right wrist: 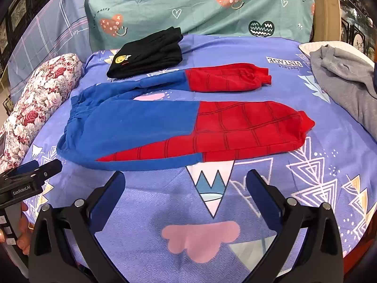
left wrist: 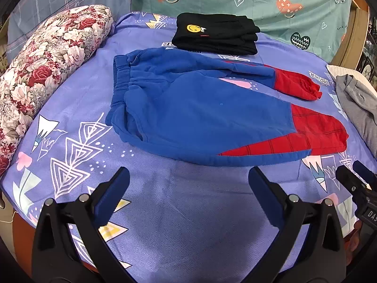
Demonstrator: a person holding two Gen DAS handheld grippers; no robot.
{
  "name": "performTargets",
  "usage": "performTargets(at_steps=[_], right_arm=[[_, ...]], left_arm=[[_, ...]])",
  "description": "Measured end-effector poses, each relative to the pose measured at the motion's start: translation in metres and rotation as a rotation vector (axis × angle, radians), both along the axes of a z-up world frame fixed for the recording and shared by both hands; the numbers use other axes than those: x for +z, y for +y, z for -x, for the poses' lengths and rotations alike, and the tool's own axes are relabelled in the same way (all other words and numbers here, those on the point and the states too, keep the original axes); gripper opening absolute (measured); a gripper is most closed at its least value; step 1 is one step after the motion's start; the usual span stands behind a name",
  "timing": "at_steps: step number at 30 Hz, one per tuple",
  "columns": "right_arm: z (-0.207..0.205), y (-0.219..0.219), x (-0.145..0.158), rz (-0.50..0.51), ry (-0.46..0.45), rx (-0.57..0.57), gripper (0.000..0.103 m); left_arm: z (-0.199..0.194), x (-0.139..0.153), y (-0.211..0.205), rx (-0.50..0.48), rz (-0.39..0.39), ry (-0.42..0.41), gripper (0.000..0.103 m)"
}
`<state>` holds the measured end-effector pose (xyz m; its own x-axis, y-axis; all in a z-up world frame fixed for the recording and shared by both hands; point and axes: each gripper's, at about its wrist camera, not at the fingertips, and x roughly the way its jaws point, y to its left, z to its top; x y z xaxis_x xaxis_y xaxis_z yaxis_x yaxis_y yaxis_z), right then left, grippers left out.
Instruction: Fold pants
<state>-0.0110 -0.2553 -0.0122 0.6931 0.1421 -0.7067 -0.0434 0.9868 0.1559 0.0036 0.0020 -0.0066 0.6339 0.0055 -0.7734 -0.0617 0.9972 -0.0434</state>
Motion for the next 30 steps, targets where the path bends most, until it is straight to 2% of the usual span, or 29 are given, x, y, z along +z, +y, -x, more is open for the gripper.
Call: performTargets(at_steps=[30], right_arm=[[0.0043,0.0106,0.0038,0.004,0.003,0.032,0.102]], left_arm=[[0.0046,0.0076,-0.0061,-0.011,0.001,-0.004,0.101]])
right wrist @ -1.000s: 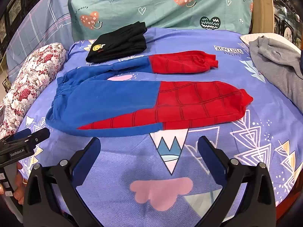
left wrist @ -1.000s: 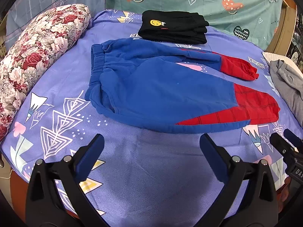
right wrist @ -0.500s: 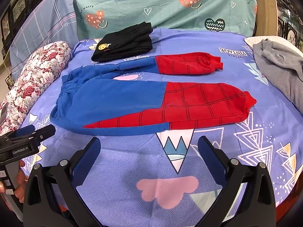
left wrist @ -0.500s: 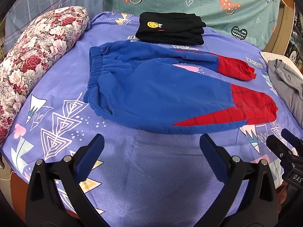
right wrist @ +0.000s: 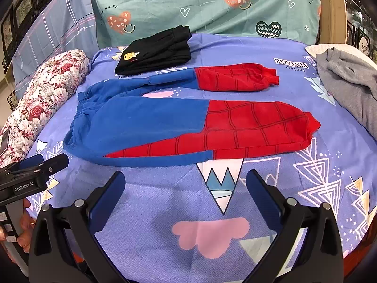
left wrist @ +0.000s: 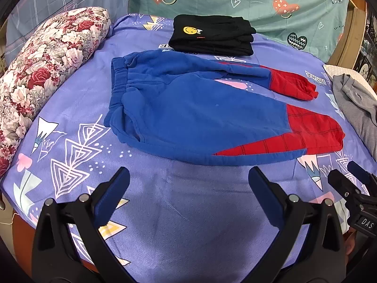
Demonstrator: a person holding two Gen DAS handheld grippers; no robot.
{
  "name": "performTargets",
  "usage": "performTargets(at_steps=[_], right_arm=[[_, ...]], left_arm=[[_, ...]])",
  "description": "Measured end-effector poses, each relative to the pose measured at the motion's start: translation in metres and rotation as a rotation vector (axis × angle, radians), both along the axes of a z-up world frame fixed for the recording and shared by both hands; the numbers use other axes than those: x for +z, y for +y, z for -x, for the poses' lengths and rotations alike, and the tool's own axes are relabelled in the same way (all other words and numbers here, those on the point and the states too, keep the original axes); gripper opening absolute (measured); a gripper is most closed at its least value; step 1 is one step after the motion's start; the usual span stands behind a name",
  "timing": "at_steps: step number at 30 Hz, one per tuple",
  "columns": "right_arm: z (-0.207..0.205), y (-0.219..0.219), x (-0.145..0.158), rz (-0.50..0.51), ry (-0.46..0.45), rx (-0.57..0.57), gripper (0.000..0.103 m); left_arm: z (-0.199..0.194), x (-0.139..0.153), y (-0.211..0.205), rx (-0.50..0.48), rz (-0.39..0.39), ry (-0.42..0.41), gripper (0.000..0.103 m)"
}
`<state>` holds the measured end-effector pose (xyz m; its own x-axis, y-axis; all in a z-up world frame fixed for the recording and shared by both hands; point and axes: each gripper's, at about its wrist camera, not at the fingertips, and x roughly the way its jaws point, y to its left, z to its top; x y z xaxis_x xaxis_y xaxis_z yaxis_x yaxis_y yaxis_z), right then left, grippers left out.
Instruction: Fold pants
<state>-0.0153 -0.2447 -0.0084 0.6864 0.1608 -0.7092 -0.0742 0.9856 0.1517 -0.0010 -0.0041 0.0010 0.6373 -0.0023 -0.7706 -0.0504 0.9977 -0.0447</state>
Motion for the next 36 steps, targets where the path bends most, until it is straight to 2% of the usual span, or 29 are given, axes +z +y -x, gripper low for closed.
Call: performTargets(at_steps=[36], right_arm=[[0.0014,-0.0001,-0.002,0.001,0.007,0.001,0.102]], left_arm=[[0.0039,-0.0034,0.0024,-0.002,0.009,0.002,0.101]])
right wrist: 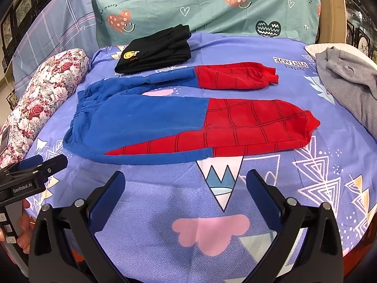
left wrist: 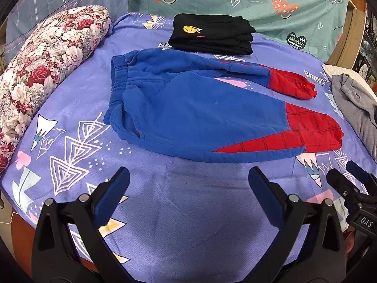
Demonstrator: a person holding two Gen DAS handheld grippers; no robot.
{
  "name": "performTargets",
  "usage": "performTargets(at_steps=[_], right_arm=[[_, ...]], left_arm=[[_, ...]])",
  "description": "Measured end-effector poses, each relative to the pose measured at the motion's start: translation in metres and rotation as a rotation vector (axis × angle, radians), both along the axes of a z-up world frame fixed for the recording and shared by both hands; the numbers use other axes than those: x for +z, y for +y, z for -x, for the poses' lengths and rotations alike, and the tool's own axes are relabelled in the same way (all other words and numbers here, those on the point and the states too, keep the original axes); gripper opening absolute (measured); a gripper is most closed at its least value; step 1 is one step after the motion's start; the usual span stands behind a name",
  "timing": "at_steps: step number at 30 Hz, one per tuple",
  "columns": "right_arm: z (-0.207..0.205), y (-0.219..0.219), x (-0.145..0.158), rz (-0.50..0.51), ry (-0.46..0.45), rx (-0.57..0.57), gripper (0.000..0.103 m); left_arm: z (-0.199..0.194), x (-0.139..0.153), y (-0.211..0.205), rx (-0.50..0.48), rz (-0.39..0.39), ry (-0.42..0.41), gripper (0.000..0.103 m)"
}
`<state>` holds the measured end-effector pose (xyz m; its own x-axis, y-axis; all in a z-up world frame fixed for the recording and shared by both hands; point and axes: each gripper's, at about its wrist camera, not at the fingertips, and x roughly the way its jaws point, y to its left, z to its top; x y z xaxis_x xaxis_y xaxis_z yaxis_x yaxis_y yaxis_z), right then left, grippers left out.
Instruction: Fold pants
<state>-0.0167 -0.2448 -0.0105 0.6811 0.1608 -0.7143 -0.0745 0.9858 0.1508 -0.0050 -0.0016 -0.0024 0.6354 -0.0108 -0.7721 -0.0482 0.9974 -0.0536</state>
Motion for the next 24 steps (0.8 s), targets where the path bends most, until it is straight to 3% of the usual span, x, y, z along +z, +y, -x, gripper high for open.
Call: performTargets(at_steps=[6,10,13,19,24], right_arm=[[-0.005,0.0,-0.005,-0.002,0.011,-0.004,0.102],[-0.011,-0.007,-0.009,0.002,0.018,-0.018,0.102],[-0.018,-0.02,-0.015,-0.015,0.041,-0.039,0.102],[-0.036,-0.066,-0.028,-0.126,0.111,-0.149,0.102],[-0.053,-0.092,-0.029,-0.176,0.14,-0.227,0.102]], left_arm=[[-0.007,-0.003,0.005,-0.004,0.006,0.012,0.101],[-0.019,-0.003,0.029,0.026,0.069,0.025,0.101],[-0.032,-0.002,0.059,0.058,0.13,0.035,0.101],[-0.061,-0.018,0.121,0.151,0.357,0.103,0.1],[-0.088,-0.03,0.134,0.17,0.41,0.137,0.1]])
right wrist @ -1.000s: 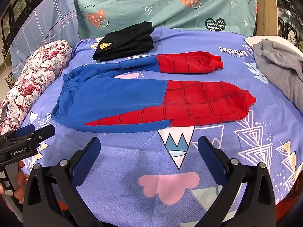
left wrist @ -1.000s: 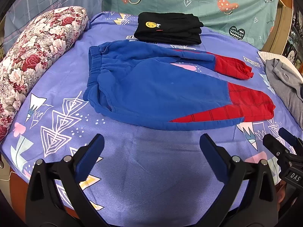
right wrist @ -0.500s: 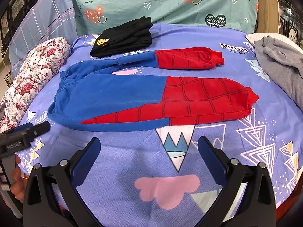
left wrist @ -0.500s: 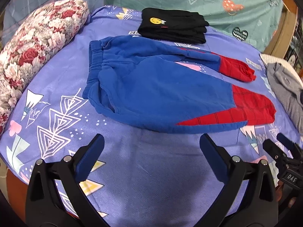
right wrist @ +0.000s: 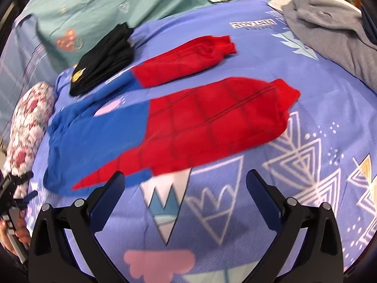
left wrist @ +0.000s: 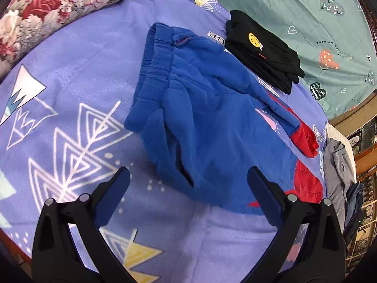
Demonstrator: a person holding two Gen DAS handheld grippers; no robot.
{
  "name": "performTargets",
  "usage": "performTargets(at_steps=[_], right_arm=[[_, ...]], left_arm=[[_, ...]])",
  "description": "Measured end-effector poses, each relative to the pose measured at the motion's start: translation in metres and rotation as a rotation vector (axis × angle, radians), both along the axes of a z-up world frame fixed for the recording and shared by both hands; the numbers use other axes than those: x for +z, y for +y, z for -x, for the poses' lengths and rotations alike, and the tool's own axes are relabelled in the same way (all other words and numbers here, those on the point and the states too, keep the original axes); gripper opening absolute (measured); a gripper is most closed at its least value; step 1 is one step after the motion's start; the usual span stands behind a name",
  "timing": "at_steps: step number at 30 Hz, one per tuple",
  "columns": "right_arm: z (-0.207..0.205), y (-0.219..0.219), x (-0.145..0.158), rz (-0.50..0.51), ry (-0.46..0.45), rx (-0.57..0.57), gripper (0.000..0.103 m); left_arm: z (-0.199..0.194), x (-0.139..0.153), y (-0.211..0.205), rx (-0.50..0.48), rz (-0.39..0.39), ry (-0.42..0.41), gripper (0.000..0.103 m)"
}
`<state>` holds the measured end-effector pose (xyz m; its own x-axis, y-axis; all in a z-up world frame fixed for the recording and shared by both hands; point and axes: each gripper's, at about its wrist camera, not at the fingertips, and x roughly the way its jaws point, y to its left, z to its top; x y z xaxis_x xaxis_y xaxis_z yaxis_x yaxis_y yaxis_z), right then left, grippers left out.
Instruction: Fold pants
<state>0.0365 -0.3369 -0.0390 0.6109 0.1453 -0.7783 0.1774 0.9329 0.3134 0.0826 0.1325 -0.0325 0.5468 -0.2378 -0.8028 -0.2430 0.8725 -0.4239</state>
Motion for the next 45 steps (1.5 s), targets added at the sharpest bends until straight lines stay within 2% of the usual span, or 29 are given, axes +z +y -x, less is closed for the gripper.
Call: performTargets(at_steps=[6,10,11,12,13,14,15,21,23,26,29,33,34,35,36,37,39,43,45], right_arm=[[-0.019,-0.007,0.007,0.001,0.002,-0.016,0.102],[-0.028,-0.007,0.007,0.011,0.001,-0.014,0.102],[-0.031,-0.009,0.007,0.014,0.003,-0.015,0.102],[-0.032,-0.011,0.006,0.02,0.008,-0.019,0.102],[-0.034,-0.014,0.006,0.023,0.01,-0.024,0.102],[-0.034,-0.018,0.006,0.024,0.012,-0.035,0.102],[-0.035,-0.023,0.006,0.024,0.016,-0.05,0.102],[-0.033,-0.081,0.002,0.039,0.047,-0.241,0.102],[-0.035,-0.097,-0.002,0.023,0.052,-0.259,0.102],[-0.042,-0.114,-0.012,-0.058,0.076,-0.269,0.102],[-0.05,-0.12,-0.024,-0.145,0.108,-0.264,0.095],[-0.06,-0.118,-0.034,-0.215,0.134,-0.237,0.07],[-0.063,-0.118,-0.037,-0.221,0.132,-0.239,0.067],[-0.066,-0.119,-0.036,-0.207,0.118,-0.246,0.054],[-0.069,-0.12,-0.036,-0.207,0.115,-0.247,0.03],[-0.072,-0.124,-0.038,-0.25,0.112,-0.244,0.018],[-0.07,-0.126,-0.027,-0.301,0.065,-0.227,0.015],[-0.053,-0.108,0.022,-0.216,-0.065,-0.113,0.015],[-0.04,-0.102,0.035,-0.216,-0.076,-0.059,0.015]], left_arm=[[-0.031,-0.026,0.006,0.004,0.118,0.086,0.092],[-0.043,-0.045,0.004,-0.007,0.169,0.137,0.077],[-0.045,-0.047,0.005,0.003,0.174,0.133,0.076],[-0.046,-0.048,0.006,0.007,0.194,0.123,0.063],[-0.048,-0.05,0.005,0.003,0.224,0.125,0.034],[-0.051,-0.057,0.005,-0.01,0.287,0.144,0.022],[-0.053,-0.061,0.006,-0.002,0.303,0.159,0.01],[-0.058,-0.054,-0.001,-0.023,0.26,0.118,0.007],[-0.061,-0.053,-0.002,-0.029,0.262,0.112,0.007],[-0.065,-0.055,-0.001,-0.031,0.28,0.114,0.007],[-0.065,-0.056,0.0,-0.029,0.288,0.112,0.007],[-0.067,-0.054,0.002,-0.023,0.291,0.105,0.007],[-0.068,-0.053,0.003,-0.021,0.291,0.102,0.007],[-0.068,-0.05,0.005,-0.018,0.288,0.095,0.007],[-0.068,-0.046,0.006,-0.012,0.282,0.086,0.007],[-0.068,-0.042,0.008,-0.007,0.272,0.076,0.007],[-0.065,-0.026,0.015,-0.004,0.263,0.026,0.006],[-0.05,0.012,0.028,0.006,0.195,-0.073,0.006],[-0.039,0.025,0.039,0.012,0.176,-0.096,0.006]])
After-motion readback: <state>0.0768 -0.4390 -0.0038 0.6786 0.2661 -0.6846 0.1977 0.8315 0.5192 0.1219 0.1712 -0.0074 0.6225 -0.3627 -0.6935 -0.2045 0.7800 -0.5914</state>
